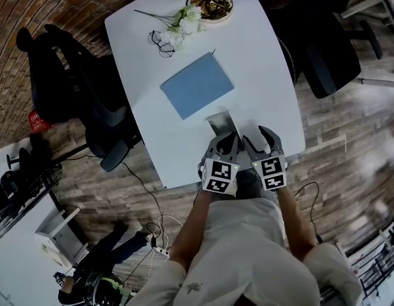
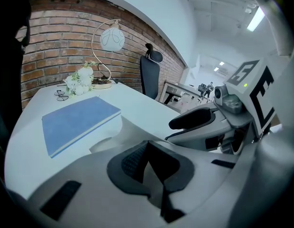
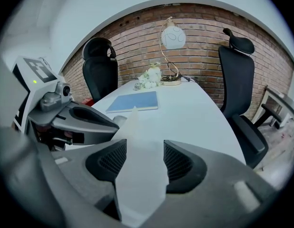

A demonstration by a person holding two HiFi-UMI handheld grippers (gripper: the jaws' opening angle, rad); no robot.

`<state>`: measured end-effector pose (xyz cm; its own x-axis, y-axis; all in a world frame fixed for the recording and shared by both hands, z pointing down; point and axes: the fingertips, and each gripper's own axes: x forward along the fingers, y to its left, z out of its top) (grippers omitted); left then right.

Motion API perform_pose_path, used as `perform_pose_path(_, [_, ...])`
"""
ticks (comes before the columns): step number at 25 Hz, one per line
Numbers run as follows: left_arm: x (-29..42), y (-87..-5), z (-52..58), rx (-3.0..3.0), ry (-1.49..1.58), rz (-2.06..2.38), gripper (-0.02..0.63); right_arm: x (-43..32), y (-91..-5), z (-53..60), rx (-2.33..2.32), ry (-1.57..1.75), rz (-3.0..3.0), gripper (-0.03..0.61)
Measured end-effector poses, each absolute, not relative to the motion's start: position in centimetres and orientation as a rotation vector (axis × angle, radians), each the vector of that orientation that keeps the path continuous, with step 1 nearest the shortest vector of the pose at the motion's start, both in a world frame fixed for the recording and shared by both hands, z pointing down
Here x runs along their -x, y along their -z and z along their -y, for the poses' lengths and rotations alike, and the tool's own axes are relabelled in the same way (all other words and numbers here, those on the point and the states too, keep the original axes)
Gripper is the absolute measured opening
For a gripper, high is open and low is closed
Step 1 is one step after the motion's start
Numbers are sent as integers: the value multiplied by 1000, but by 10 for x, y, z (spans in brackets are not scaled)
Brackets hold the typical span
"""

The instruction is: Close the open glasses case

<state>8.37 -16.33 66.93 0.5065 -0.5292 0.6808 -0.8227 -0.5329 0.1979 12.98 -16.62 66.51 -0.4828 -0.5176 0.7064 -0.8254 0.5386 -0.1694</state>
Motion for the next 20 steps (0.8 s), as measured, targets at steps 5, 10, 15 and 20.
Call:
perform_pose_path(5, [-84,-670,159,-2255,-779,1093,3,-127,-667,162,-1076,-666,2179,245])
perform_pose_path(10, [-84,-669,157,-2255,-772,1093,3,-126,-667,163,-1077,-656,2179,245])
perform_pose_path(15, [-82,-669,153,-2255,-761,1094,3,-123,-665,161,-1081,-648,2181,235])
perform_pose_path(20, [-81,-670,150,-2251,-759,1091,3,-120,-664,159,-1083,-647,2182,233])
